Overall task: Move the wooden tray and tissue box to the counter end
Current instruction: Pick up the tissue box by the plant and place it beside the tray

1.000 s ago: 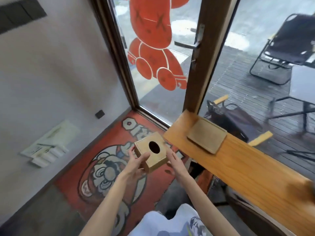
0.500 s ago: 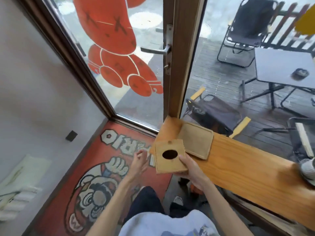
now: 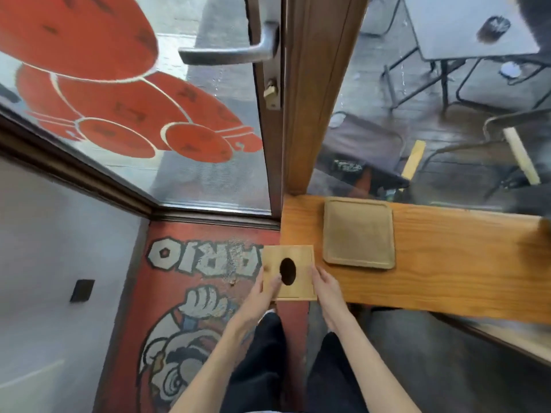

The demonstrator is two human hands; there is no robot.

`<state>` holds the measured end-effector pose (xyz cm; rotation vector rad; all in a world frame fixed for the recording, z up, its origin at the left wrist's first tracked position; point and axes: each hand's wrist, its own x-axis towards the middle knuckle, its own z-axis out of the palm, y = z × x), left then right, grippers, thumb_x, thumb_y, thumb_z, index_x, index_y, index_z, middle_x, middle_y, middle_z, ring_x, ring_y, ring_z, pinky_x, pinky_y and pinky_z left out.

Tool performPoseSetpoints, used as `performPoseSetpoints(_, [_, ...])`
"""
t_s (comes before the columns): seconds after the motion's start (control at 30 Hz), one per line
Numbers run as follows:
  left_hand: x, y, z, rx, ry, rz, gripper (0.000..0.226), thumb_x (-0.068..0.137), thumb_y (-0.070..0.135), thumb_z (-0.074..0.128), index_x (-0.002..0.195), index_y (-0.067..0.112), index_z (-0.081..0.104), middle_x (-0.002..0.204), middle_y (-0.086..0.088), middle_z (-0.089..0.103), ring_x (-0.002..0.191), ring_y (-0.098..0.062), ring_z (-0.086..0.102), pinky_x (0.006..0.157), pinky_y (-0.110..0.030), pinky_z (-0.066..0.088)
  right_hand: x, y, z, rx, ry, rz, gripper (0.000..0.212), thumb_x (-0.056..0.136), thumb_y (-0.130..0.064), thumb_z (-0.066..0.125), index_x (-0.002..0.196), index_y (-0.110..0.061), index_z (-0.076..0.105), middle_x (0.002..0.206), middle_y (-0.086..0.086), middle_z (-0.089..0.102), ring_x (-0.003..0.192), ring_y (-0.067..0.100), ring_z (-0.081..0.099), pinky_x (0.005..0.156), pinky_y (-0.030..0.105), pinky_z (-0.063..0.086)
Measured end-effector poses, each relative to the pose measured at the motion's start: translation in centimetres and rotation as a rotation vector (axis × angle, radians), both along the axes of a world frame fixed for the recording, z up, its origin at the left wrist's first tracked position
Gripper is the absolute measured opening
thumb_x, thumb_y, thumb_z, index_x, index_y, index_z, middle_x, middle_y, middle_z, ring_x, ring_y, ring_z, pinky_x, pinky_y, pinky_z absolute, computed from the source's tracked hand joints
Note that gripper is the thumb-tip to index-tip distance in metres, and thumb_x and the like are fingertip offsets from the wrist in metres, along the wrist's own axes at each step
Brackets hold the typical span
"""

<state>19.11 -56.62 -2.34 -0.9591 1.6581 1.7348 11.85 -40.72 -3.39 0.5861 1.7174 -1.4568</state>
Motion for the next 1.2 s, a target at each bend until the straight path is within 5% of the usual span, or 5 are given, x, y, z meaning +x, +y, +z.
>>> performPoseSetpoints(0.2, [-2.2, 0.2, -2.6, 0.045, 0.054, -0.092, 0.082, 0.089, 0.071, 0.043, 0.156, 0.039, 0.006, 0.164, 0.012, 0.017, 0.150, -0.011, 0.020, 0.124, -0.042, 0.017, 1.2, -0.8, -0.8, 0.040, 0.102, -0.064, 0.046, 0.092, -0.042, 0.065, 0.136, -0.033, 0.053, 0.114, -0.022, 0.063, 0.103, -0.006, 0.057, 0.088, 0.020, 0.044])
performPoseSetpoints(0.4, [-3.5, 1.0, -3.7, -0.025, 0.008, -0.116, 0.078, 0.096, 0.059, 0.038, 0.157, 0.029, -0.002, 0.165, 0.005, 0.013, 0.152, -0.020, 0.016, 0.122, -0.041, 0.015, 0.3, -0.3, -2.5, 0.098, 0.096, -0.058, 0.048, 0.094, -0.041, 0.064, 0.138, -0.025, 0.056, 0.110, -0.021, 0.065, 0.105, -0.004, 0.058, 0.084, 0.016, 0.044])
performPoseSetpoints(0.77, [-3.4, 0.9, -4.4, -0.014, 0.040, -0.078, 0.097, 0.084, 0.072, 0.051, 0.157, 0.029, 0.005, 0.165, 0.006, 0.015, 0.152, -0.016, 0.016, 0.125, -0.043, 0.016, 0.3, 0.1, -3.6, 0.154, 0.115, 0.026, 0.057, 0.093, -0.051, 0.061, 0.143, -0.027, 0.051, 0.123, -0.016, 0.064, 0.113, 0.001, 0.058, 0.087, 0.016, 0.043])
performPoseSetpoints(1.07, [-2.9, -0.5, -5.7, 0.049, -0.003, 0.070, 0.117, 0.058, 0.073, 0.078, 0.152, 0.022, 0.032, 0.144, -0.003, 0.057, 0.128, -0.021, 0.057, 0.111, -0.048, 0.044, 0.5, 0.2, -3.3, 0.125, 0.100, 0.005, 0.057, 0.091, -0.052, 0.062, 0.142, -0.028, 0.053, 0.113, -0.022, 0.065, 0.110, 0.000, 0.059, 0.088, 0.020, 0.045])
performPoseSetpoints(1.2, [-3.0, -0.8, -5.4, 0.107, -0.024, 0.114, 0.098, 0.070, 0.049, 0.082, 0.150, 0.014, 0.037, 0.135, -0.008, 0.064, 0.118, -0.023, 0.065, 0.099, -0.038, 0.054, 0.8, 0.2, -3.3, 0.113, 0.109, -0.006, 0.055, 0.090, -0.052, 0.063, 0.140, -0.029, 0.055, 0.109, -0.027, 0.064, 0.110, -0.001, 0.059, 0.093, 0.024, 0.047])
